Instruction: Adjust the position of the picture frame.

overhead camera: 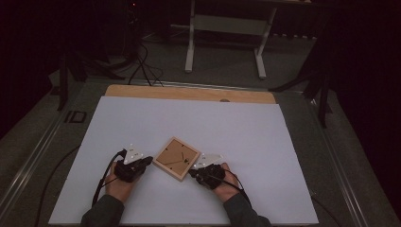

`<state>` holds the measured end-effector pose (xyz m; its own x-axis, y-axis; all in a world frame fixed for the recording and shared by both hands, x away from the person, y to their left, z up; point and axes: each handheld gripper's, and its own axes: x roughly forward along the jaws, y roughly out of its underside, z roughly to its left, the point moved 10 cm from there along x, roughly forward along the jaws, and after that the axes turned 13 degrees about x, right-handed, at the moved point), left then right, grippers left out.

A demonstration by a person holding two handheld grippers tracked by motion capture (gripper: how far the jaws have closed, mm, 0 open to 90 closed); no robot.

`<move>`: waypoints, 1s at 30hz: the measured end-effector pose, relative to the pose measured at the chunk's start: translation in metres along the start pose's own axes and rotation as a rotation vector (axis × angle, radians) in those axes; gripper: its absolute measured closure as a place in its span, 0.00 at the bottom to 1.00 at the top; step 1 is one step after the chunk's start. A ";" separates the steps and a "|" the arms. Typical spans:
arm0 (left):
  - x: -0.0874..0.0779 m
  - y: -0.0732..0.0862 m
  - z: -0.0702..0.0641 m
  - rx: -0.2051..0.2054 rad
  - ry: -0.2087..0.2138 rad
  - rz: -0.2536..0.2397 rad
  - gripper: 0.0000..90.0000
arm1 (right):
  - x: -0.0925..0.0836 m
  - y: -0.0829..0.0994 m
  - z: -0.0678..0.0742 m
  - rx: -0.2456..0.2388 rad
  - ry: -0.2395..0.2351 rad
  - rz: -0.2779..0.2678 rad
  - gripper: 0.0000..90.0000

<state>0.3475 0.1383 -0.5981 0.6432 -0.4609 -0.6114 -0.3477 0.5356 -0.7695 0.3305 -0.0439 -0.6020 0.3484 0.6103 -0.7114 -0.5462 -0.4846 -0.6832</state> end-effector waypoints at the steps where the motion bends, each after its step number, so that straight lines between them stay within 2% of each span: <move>1: 0.000 0.000 -0.001 0.005 0.004 0.002 1.00 | 0.000 0.000 0.000 0.000 0.000 0.000 1.00; 8: 0.000 -0.002 -0.007 0.008 0.012 0.002 1.00 | -0.006 0.002 0.004 -0.014 -0.024 0.013 1.00; 17: 0.003 -0.007 -0.020 0.044 0.034 -0.002 1.00 | -0.017 0.007 0.000 -0.003 -0.028 0.020 1.00; 25: 0.004 -0.011 -0.031 0.066 0.053 -0.007 1.00 | -0.029 0.015 0.008 -0.010 -0.054 0.022 1.00; 30: 0.007 -0.016 -0.042 0.097 0.064 -0.012 1.00 | -0.029 0.018 0.007 -0.013 -0.037 0.030 1.00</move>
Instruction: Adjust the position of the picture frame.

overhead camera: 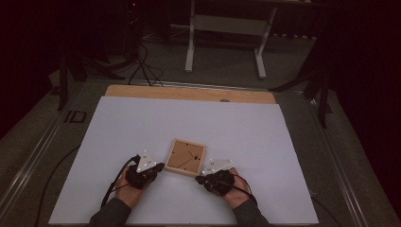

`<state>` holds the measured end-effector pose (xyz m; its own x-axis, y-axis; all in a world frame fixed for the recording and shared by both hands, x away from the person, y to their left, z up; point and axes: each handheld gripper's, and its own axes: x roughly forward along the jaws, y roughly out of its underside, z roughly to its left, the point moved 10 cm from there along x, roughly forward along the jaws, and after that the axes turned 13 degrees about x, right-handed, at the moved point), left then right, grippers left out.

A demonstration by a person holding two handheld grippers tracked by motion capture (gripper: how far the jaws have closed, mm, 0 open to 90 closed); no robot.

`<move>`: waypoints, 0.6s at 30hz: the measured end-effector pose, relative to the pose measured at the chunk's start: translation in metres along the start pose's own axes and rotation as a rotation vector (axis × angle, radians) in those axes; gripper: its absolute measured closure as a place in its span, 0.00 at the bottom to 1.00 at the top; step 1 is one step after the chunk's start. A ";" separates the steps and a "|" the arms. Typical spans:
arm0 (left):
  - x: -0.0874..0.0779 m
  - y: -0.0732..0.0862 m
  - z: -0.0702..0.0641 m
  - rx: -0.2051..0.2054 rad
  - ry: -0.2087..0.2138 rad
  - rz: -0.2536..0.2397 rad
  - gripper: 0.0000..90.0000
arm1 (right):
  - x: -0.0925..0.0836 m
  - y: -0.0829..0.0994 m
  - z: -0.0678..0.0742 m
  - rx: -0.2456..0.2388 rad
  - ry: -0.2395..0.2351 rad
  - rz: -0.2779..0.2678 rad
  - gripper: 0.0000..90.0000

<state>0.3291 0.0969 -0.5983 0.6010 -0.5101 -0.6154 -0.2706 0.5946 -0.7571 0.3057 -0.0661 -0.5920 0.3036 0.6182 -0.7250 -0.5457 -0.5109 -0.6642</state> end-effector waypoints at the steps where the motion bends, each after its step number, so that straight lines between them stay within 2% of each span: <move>1: 0.000 -0.001 -0.002 0.006 0.001 0.002 1.00 | 0.000 0.000 -0.002 0.001 0.005 0.000 1.00; 4: 0.002 -0.002 -0.003 0.011 -0.002 0.003 0.99 | 0.001 0.001 -0.009 0.007 0.031 0.000 1.00; 12: -0.001 -0.004 -0.006 0.021 0.008 -0.005 0.97 | 0.001 -0.001 -0.012 0.014 0.037 -0.011 1.00; 18: -0.003 -0.005 -0.009 0.026 0.018 -0.014 0.98 | 0.008 -0.002 -0.021 0.018 0.065 -0.008 1.00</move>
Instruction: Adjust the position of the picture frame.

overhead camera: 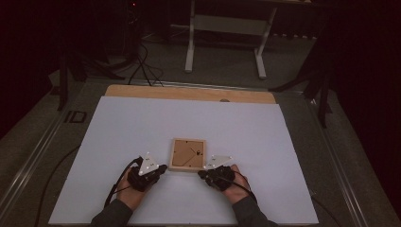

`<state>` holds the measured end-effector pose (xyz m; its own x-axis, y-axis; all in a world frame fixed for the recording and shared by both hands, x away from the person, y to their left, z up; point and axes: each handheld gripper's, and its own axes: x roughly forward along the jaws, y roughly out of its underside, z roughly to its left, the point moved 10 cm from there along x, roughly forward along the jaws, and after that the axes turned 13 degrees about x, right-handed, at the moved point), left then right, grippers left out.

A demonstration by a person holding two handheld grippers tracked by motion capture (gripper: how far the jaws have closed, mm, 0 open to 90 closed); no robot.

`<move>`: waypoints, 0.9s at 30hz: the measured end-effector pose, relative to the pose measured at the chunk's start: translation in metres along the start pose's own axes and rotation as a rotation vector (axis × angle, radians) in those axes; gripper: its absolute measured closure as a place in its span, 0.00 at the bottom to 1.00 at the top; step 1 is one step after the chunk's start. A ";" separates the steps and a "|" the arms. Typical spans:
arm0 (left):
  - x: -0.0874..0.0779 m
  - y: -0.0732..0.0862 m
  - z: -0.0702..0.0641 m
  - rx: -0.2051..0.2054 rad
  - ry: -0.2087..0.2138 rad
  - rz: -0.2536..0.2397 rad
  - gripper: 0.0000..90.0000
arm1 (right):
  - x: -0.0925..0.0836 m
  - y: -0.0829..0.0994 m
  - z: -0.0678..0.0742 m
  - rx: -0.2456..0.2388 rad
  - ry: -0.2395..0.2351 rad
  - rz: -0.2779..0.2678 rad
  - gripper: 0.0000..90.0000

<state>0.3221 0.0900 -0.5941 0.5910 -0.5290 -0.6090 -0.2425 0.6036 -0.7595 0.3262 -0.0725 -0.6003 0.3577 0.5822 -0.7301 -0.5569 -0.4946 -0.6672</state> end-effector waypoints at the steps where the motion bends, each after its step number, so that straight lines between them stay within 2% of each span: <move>1: 0.000 0.000 -0.001 0.002 0.003 0.000 0.98 | 0.002 -0.001 -0.001 0.004 0.004 -0.001 1.00; 8: 0.001 0.000 -0.002 0.007 0.003 0.002 0.97 | 0.008 -0.005 -0.005 0.003 0.024 -0.011 1.00; 13: 0.002 -0.001 -0.003 0.012 0.001 0.002 0.97 | 0.011 -0.009 -0.005 0.009 0.020 -0.023 1.00; 21: 0.002 -0.006 -0.012 0.056 0.029 -0.007 0.97 | 0.010 -0.011 -0.004 0.002 0.017 -0.038 1.00; 27: 0.011 -0.005 -0.015 0.074 0.024 0.017 0.98 | 0.011 -0.013 -0.004 0.003 0.016 -0.045 1.00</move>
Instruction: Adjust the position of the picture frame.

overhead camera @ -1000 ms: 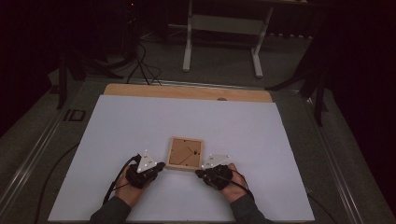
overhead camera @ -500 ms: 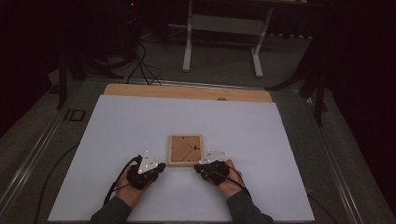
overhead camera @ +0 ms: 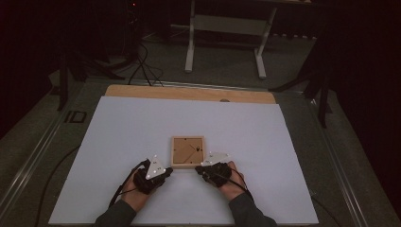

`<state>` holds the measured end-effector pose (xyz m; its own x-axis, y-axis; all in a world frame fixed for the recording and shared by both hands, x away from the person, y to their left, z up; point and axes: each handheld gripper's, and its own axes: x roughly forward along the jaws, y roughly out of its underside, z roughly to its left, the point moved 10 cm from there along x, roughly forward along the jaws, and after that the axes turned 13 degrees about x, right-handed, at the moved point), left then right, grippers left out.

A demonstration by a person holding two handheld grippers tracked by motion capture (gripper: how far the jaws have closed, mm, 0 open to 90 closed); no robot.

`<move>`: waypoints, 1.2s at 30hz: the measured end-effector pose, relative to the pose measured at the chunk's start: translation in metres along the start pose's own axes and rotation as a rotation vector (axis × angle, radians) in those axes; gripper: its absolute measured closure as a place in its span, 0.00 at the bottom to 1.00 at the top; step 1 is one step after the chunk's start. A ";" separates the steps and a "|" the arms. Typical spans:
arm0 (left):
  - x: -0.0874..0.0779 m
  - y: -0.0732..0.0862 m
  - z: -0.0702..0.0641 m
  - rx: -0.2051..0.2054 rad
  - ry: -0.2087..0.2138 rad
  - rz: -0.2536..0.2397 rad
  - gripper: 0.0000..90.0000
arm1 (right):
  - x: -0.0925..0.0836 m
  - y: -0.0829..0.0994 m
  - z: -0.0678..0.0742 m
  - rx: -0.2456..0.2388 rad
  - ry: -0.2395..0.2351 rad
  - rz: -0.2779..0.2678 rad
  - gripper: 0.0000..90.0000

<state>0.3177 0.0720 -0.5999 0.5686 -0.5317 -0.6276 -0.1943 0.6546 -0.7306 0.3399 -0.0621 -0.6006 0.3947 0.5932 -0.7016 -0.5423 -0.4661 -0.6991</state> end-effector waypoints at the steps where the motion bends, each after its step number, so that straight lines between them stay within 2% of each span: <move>1: 0.002 0.000 0.000 0.000 -0.005 0.006 0.98 | 0.000 0.000 0.000 0.000 0.001 -0.001 1.00; 8: 0.004 0.002 0.009 -0.031 -0.036 0.018 0.99 | 0.002 -0.003 -0.001 0.007 0.001 -0.012 1.00; 15: 0.005 0.003 0.016 -0.080 -0.054 0.006 0.99 | 0.003 -0.006 -0.003 0.014 0.000 -0.027 1.00; 23: 0.006 -0.001 0.013 -0.064 -0.042 -0.007 0.99 | 0.002 -0.008 -0.007 0.020 0.010 -0.040 1.00; 26: 0.006 -0.003 0.008 -0.041 -0.029 -0.011 0.99 | 0.003 -0.009 -0.006 0.020 0.008 -0.042 1.00; 29: 0.010 -0.003 0.006 -0.013 -0.033 0.008 0.99 | 0.002 -0.009 -0.006 0.022 0.006 -0.047 1.00; 32: 0.013 -0.003 0.011 -0.042 -0.047 0.009 0.99 | 0.001 -0.010 -0.006 0.022 0.005 -0.056 1.00; 36: 0.015 -0.002 0.015 -0.057 -0.058 0.010 0.99 | -0.002 -0.013 -0.007 0.030 0.000 -0.075 1.00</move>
<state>0.3385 0.0708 -0.6033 0.6111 -0.4923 -0.6198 -0.2442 0.6276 -0.7393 0.3512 -0.0614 -0.5912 0.4347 0.6259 -0.6476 -0.5330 -0.4008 -0.7451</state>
